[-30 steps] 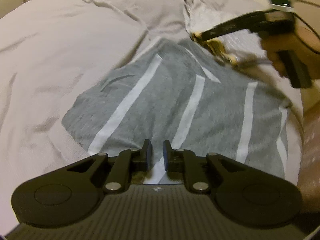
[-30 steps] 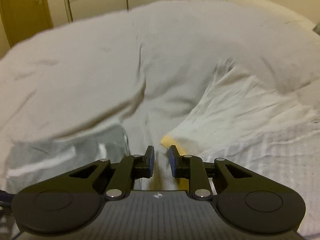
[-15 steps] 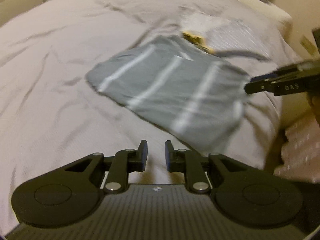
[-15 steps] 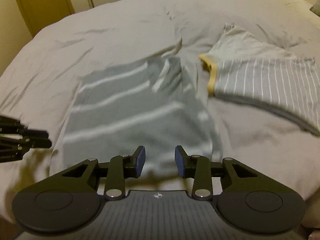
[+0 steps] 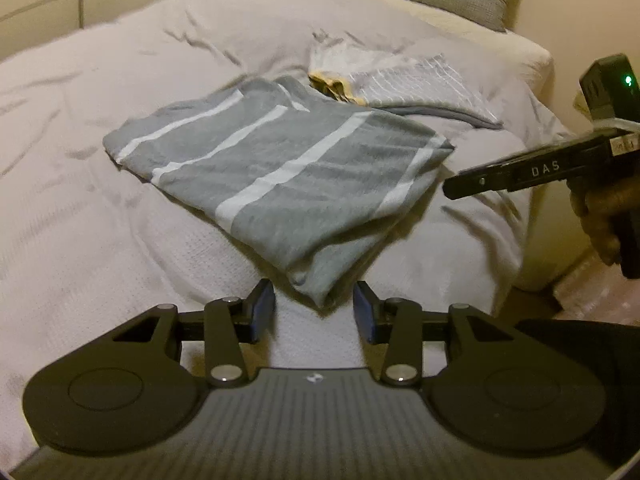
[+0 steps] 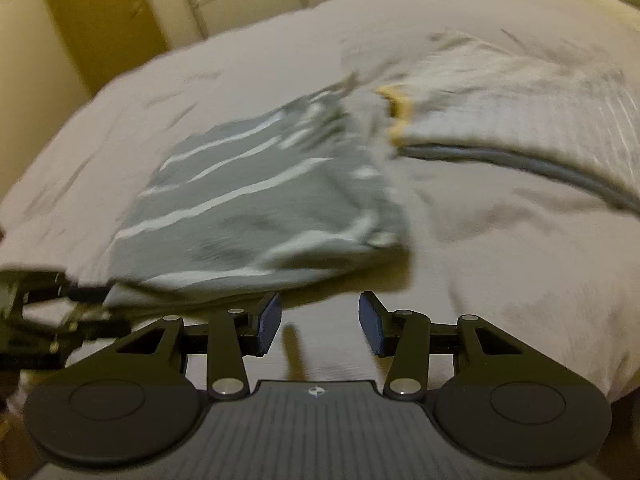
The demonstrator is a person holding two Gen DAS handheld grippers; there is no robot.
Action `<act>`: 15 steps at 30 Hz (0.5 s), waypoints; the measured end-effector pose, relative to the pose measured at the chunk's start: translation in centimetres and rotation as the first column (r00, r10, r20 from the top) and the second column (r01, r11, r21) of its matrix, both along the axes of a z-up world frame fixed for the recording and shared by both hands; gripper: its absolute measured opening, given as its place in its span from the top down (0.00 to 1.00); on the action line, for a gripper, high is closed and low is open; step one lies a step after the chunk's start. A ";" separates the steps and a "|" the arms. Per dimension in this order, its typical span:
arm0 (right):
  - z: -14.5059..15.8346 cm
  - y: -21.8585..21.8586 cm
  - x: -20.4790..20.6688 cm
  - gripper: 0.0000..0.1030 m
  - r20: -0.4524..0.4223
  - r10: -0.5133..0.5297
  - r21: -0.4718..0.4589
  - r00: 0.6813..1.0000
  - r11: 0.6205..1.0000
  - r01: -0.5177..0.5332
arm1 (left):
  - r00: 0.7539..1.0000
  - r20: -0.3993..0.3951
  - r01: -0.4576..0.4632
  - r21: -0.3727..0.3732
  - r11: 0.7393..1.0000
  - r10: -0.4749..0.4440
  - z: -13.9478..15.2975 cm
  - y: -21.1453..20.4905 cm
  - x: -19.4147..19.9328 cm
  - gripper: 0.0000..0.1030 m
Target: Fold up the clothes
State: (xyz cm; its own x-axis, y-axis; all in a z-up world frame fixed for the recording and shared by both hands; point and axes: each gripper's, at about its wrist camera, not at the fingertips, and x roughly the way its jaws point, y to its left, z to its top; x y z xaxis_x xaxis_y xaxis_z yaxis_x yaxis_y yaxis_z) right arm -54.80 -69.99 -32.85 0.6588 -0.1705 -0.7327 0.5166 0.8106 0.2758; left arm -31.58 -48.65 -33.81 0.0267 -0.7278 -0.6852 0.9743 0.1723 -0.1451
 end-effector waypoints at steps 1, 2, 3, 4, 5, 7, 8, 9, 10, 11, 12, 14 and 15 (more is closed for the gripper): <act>-0.5 -0.6 -0.6 0.55 0.029 -0.022 0.016 0.999 1.000 0.022 | 1.000 0.011 -0.022 -0.017 1.000 0.022 -0.2 0.1 -0.4 0.68; -0.9 -1.1 -1.0 0.55 0.067 -0.036 0.032 0.997 0.999 0.034 | 0.999 0.019 -0.046 -0.035 0.998 0.046 -0.4 0.2 -0.6 0.76; -1.2 -1.5 -1.2 0.55 0.106 -0.048 0.049 0.993 0.998 0.043 | 0.997 0.025 -0.068 -0.054 0.996 0.069 -0.5 0.3 -0.8 0.91; -1.5 -1.9 -1.5 0.54 0.144 -0.060 0.066 0.988 0.997 0.051 | 0.996 0.021 -0.086 -0.073 0.994 0.088 -0.6 0.5 -0.9 0.93; -1.8 -2.3 -1.7 0.54 0.181 -0.073 0.084 0.981 0.995 0.058 | 0.994 0.019 -0.105 -0.093 0.990 0.107 -0.7 0.6 -1.1 0.94; -2.5 -3.0 -2.2 0.54 0.236 -0.109 0.140 0.966 0.987 0.078 | 0.989 0.031 -0.138 -0.132 0.982 0.143 -0.8 1.2 -1.6 0.97; -2.8 -3.4 -2.5 0.54 0.263 -0.129 0.168 0.956 0.982 0.086 | 0.987 0.038 -0.151 -0.152 0.977 0.159 -0.9 1.5 -2.0 0.98; -3.1 -3.8 -2.7 0.54 0.289 -0.148 0.196 0.946 0.976 0.093 | 0.984 0.050 -0.159 -0.176 0.971 0.170 -0.8 1.8 -2.5 0.98; -3.5 -4.2 -3.0 0.54 0.313 -0.169 0.227 0.935 0.969 0.099 | 0.983 0.067 -0.157 -0.195 0.968 0.173 -0.8 2.2 -3.0 0.99; -3.9 -4.5 -3.4 0.54 0.334 -0.192 0.266 0.923 0.958 0.103 | 0.981 0.084 -0.155 -0.214 0.965 0.176 -0.7 2.5 -3.6 0.99; -4.2 -4.8 -3.8 0.54 0.356 -0.208 0.294 0.911 0.950 0.102 | 0.978 0.104 -0.152 -0.230 0.961 0.180 -0.6 2.8 -4.2 0.99; -4.8 -5.3 -4.5 0.57 0.395 -0.236 0.340 0.888 0.935 0.097 | 0.971 0.137 -0.156 -0.255 0.954 0.195 -0.4 3.3 -5.2 0.99; -5.1 -5.7 -4.8 0.59 0.404 -0.253 0.361 0.879 0.927 0.101 | 0.968 0.149 -0.160 -0.264 0.951 0.204 -0.5 3.6 -5.6 0.99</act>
State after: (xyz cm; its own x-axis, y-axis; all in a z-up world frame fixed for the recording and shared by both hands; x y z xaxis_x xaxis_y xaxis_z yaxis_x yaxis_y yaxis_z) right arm -59.56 -75.64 -37.93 0.9032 -0.1220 -0.4115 0.4075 0.5447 0.7329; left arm -37.20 -45.08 -34.26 0.2763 -0.8453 -0.4573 0.9434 0.3294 -0.0389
